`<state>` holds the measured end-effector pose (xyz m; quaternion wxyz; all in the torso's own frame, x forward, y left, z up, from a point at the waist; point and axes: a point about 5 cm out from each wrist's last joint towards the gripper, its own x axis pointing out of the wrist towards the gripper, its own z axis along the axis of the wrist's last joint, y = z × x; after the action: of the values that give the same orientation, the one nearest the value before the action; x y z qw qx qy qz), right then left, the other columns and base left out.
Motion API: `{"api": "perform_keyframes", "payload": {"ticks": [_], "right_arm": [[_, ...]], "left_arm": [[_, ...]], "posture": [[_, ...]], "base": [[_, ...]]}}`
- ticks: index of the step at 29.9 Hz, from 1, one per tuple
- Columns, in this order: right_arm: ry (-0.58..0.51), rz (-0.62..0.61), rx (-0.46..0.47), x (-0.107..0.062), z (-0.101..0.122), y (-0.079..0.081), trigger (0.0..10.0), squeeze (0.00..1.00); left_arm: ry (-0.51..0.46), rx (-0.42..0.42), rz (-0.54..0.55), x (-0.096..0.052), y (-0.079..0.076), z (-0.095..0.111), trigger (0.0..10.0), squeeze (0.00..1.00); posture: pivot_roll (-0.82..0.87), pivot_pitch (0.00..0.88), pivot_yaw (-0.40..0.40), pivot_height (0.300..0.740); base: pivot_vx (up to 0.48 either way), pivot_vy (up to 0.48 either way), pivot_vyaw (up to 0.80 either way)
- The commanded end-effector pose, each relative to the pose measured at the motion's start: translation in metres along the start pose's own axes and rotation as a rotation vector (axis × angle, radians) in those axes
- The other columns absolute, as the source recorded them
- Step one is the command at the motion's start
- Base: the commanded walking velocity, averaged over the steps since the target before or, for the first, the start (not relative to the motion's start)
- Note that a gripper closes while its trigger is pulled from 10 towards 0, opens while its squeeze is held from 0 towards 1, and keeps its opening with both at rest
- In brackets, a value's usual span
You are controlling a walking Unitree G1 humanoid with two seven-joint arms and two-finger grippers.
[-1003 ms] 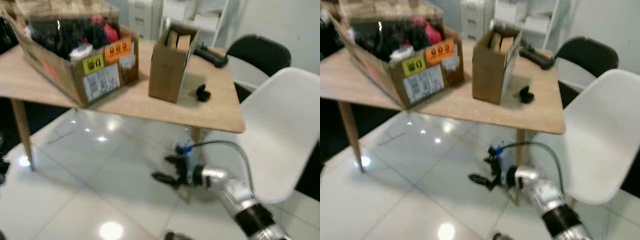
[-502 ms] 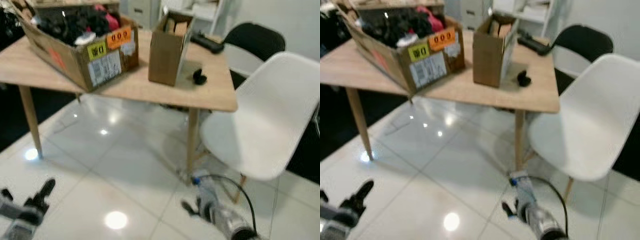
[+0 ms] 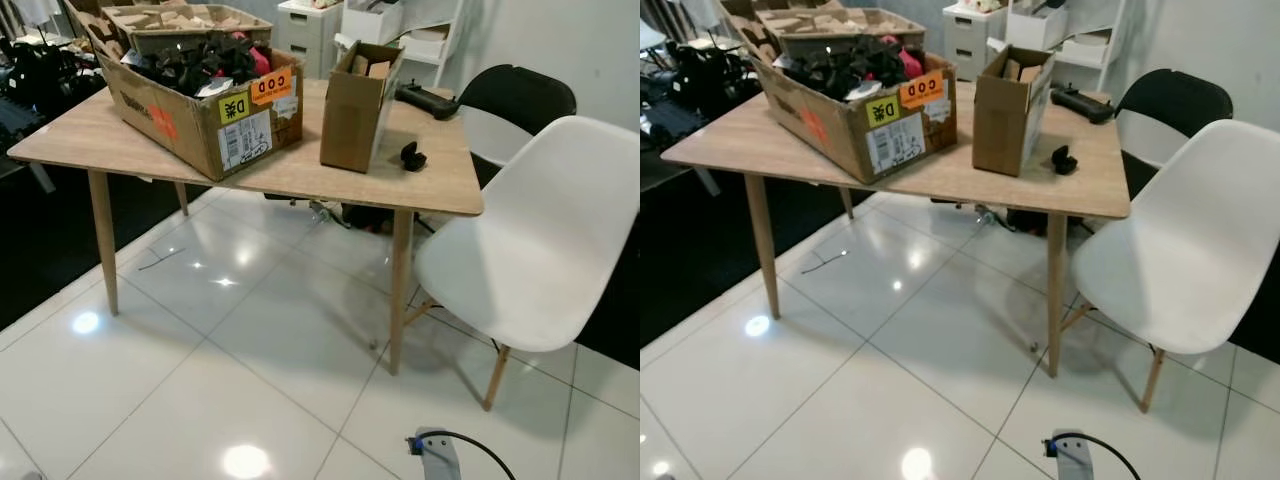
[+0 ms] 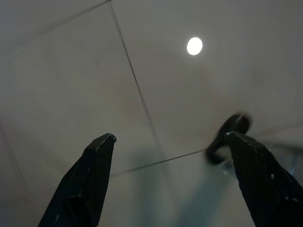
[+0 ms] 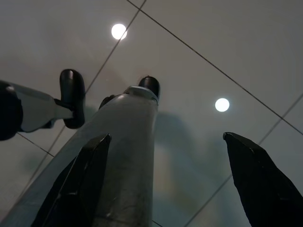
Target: Picking trash to rubbish bin
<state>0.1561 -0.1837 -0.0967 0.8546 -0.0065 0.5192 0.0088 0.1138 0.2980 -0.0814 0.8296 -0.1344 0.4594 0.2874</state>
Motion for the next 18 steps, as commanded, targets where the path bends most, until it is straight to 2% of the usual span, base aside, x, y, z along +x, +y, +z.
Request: {"api": "perform_keyframes", "payload": {"ticks": [1, 2, 3, 4, 5, 7, 9, 10, 11, 12, 15, 18], "right_arm": [[0.087, 0.023, -0.051, -0.001, -0.020, 0.005, 10.0, 0.00], [0.087, 0.023, -0.051, -0.001, -0.020, 0.005, 10.0, 0.00], [0.087, 0.025, -0.060, -0.001, -0.019, 0.006, 10.0, 0.00], [0.086, 0.031, -0.083, -0.001, -0.017, 0.007, 10.0, 0.00], [0.086, 0.031, -0.083, -0.001, -0.017, 0.007, 10.0, 0.00], [0.082, 0.038, -0.120, 0.000, -0.012, 0.008, 10.0, 0.00], [0.078, 0.041, -0.139, 0.000, -0.009, 0.009, 10.0, 0.00], [0.078, 0.041, -0.139, 0.000, -0.009, 0.009, 10.0, 0.00], [0.077, 0.043, -0.160, 0.001, -0.007, 0.009, 10.0, 0.00], [0.077, 0.044, -0.167, 0.001, -0.007, 0.009, 10.0, 0.00], [0.079, 0.048, -0.181, 0.001, -0.006, 0.010, 10.0, 0.00], [0.090, 0.054, -0.204, 0.001, -0.009, 0.013, 10.0, 0.00]], "left_arm": [[0.032, 0.137, 0.028, -0.001, -0.005, -0.011, 10.0, 0.00], [0.032, 0.137, 0.028, -0.001, -0.005, -0.011, 10.0, 0.00], [0.042, 0.176, 0.046, -0.001, -0.004, -0.013, 10.0, 0.00], [0.051, 0.266, 0.065, -0.001, -0.004, -0.015, 10.0, 0.00], [0.051, 0.266, 0.065, -0.001, -0.004, -0.015, 10.0, 0.00], [0.051, 0.427, 0.068, -0.002, -0.006, -0.018, 10.0, 0.00], [0.048, 0.517, 0.049, -0.002, -0.009, -0.020, 10.0, 0.00], [0.048, 0.517, 0.049, -0.002, -0.009, -0.020, 10.0, 0.00], [0.053, 0.579, 0.041, -0.002, -0.012, -0.023, 10.0, 0.00], [0.056, 0.599, 0.041, -0.002, -0.013, -0.024, 10.0, 0.00], [0.062, 0.624, 0.035, -0.003, -0.015, -0.027, 10.0, 0.00], [0.067, 0.691, 0.024, -0.003, -0.017, -0.031, 10.0, 0.00]], "posture": [[0.07, 0.085, 0.000, 0.740], [0.07, 0.085, 0.000, 0.740], [0.08, 0.084, -0.002, 0.740], [0.08, 0.085, -0.001, 0.740], [0.08, 0.085, -0.001, 0.740], [0.08, 0.087, 0.000, 0.740], [0.08, 0.090, 0.000, 0.740], [0.08, 0.090, 0.000, 0.740], [0.09, 0.090, -0.003, 0.740], [0.09, 0.090, -0.003, 0.740], [0.10, 0.092, -0.004, 0.740], [0.10, 0.092, -0.003, 0.740]], "base": [[0.000, 0.000, 0.00], [0.000, 0.000, 0.00], [0.000, 0.000, 0.00], [0.000, 0.000, -0.56], [0.000, 0.000, -0.56], [0.000, 0.000, -0.71], [0.000, 0.000, -0.78], [0.000, 0.000, -0.78], [0.000, 0.000, -0.78], [0.000, 0.000, -0.78], [0.000, 0.000, -0.78], [0.000, 0.000, -0.78]]}}
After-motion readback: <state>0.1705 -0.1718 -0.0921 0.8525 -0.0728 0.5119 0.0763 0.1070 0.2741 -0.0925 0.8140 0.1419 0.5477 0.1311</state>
